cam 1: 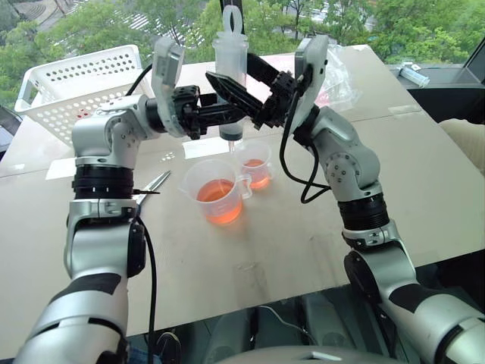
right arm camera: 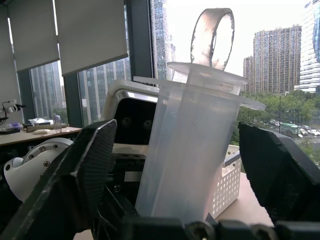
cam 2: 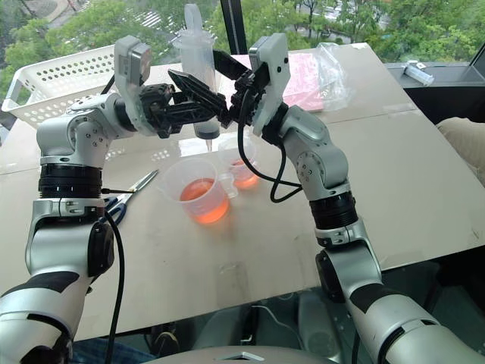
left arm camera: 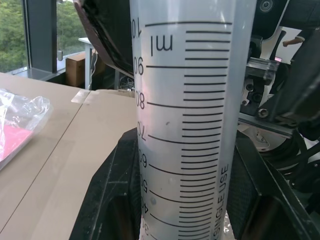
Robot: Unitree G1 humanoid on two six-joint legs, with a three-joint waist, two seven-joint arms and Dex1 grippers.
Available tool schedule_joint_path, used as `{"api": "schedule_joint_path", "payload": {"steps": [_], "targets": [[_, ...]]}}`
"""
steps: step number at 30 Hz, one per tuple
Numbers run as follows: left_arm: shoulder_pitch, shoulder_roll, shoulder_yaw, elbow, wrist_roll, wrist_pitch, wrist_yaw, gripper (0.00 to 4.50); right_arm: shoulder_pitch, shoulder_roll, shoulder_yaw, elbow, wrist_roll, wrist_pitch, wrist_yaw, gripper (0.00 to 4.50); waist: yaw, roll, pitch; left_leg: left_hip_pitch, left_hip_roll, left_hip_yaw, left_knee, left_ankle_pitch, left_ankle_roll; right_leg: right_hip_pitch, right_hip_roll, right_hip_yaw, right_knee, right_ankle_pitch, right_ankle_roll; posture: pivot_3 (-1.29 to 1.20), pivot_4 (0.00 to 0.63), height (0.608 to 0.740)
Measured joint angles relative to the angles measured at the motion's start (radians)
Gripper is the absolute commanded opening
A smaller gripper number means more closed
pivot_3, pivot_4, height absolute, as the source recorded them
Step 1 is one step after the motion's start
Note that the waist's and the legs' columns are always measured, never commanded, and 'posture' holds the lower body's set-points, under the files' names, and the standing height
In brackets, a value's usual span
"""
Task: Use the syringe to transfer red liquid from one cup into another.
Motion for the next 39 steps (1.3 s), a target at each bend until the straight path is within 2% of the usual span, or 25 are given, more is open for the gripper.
{"api": "schedule_joint_path", "payload": {"steps": [7, 9, 11, 13, 17, 19, 21, 22, 25, 29, 32, 36, 39], "targets": [[0.012, 0.036, 0.028, -0.014, 0.000, -0.002, 0.068, 1.48, 0.002, -0.037, -0.008, -0.012, 0.010, 0.014, 0.003, 4.50, 0.000, 0.000, 0.000, 0.000, 0.000, 0.000, 0.000, 0.000, 0.000, 0.000, 0.000, 0.000, 0.000, 0.000, 0.000, 0.00, 0.150, 0.740], [0.047, 0.106, 0.067, -0.061, -0.003, 0.012, 0.098, 1.48, 0.038, -0.117, -0.038, -0.075, 0.033, 0.058, 0.006, 4.50, 0.001, 0.000, 0.000, 0.000, 0.000, 0.000, 0.000, 0.000, 0.000, -0.001, 0.000, 0.000, 0.000, 0.000, 0.000, 0.00, 0.150, 0.740], [0.055, 0.128, 0.083, -0.073, -0.004, 0.017, 0.108, 1.48, 0.052, -0.145, -0.053, -0.089, 0.038, 0.072, 0.006, 4.50, 0.003, 0.000, 0.000, -0.001, 0.000, 0.000, -0.001, 0.000, 0.000, -0.001, -0.001, 0.000, 0.000, 0.000, 0.000, 0.00, 0.150, 0.740], [0.110, 0.236, 0.173, -0.174, -0.019, 0.074, 0.194, 1.48, 0.120, -0.302, -0.092, -0.167, 0.054, 0.219, -0.025, 4.50, 0.008, 0.000, 0.000, -0.005, 0.000, 0.000, 0.000, 0.000, 0.000, -0.005, -0.001, 0.000, -0.001, 0.000, 0.000, 0.00, 0.150, 0.740], [0.236, 0.328, 0.293, -0.326, -0.042, 0.197, 0.322, 1.48, 0.174, -0.478, -0.166, -0.274, 0.141, 0.437, -0.041, 4.50, 0.014, 0.001, 0.000, -0.009, 0.000, 0.000, 0.000, 0.000, 0.000, -0.009, -0.001, 0.001, -0.001, 0.000, 0.000, 0.00, 0.150, 0.740], [0.429, 0.377, 0.365, -0.478, -0.067, 0.312, 0.375, 1.48, 0.256, -0.641, -0.195, -0.371, 0.214, 0.547, 0.015, 4.50, 0.019, 0.002, 0.000, -0.011, 0.001, 0.000, -0.001, 0.000, 0.001, -0.009, -0.001, 0.003, -0.004, 0.000, 0.000, 0.00, 0.150, 0.740], [0.592, 0.388, 0.431, -0.561, -0.073, 0.400, 0.415, 2.58, 0.346, -0.747, -0.234, -0.400, 0.241, 0.609, 0.058, 4.50, 0.027, 0.001, 0.000, -0.013, 0.001, -0.001, -0.001, -0.001, 0.001, -0.008, -0.001, 0.002, -0.008, 0.000, 0.000, 0.00, 0.150, 0.740], [0.683, 0.387, 0.478, -0.615, -0.090, 0.451, 0.429, 2.95, 0.407, -0.797, -0.245, -0.416, 0.250, 0.633, 0.083, 4.50, 0.031, 0.001, 0.001, -0.013, 0.001, -0.001, 0.000, -0.001, 0.002, -0.008, -0.001, 0.002, -0.008, 0.000, 0.000, 0.00, 0.150, 0.740], [0.886, 0.358, 0.594, -0.758, -0.127, 0.548, 0.458, 4.32, 0.543, -0.858, -0.272, -0.425, 0.249, 0.665, 0.096, 4.50, 0.043, 0.001, 0.000, -0.012, 0.001, 0.000, 0.000, -0.001, 0.002, -0.006, -0.002, 0.003, -0.009, 0.000, 0.000, 0.00, 0.150, 0.740], [1.015, 0.267, 0.656, -0.875, -0.148, 0.609, 0.562, 4.43, 0.638, -0.891, -0.296, -0.441, 0.244, 0.667, 0.095, 4.50, 0.066, 0.002, 0.000, -0.006, 0.002, -0.001, 0.001, -0.004, 0.006, 0.000, -0.002, 0.002, -0.009, 0.000, 0.000, 0.00, 0.150, 0.740], [1.098, 0.209, 0.613, -0.894, -0.124, 0.583, 0.627, 4.43, 0.677, -0.889, -0.300, -0.442, 0.234, 0.645, 0.084, 4.50, 0.081, 0.002, 0.001, 0.005, 0.002, 0.000, -0.001, -0.005, 0.007, 0.012, -0.002, 0.002, -0.013, 0.000, 0.000, 0.00, 0.150, 0.740], [1.094, 0.170, 0.553, -0.876, -0.080, 0.507, 0.700, 4.43, 0.690, -0.869, -0.307, -0.451, 0.225, 0.607, 0.064, 4.50, 0.091, 0.001, 0.000, 0.005, 0.002, -0.001, -0.001, -0.005, 0.007, 0.013, -0.002, 0.000, -0.013, 0.000, 0.000, 0.00, 0.150, 0.740], [1.048, 0.168, 0.560, -0.835, -0.090, 0.445, 0.709, 4.43, 0.696, -0.856, -0.351, -0.468, 0.247, 0.610, 0.042, 4.50, 0.097, 0.001, 0.000, 0.004, 0.002, -0.001, -0.001, -0.004, 0.007, 0.012, -0.002, 0.000, -0.013, 0.000, 0.000, 0.00, 0.150, 0.740]]}}
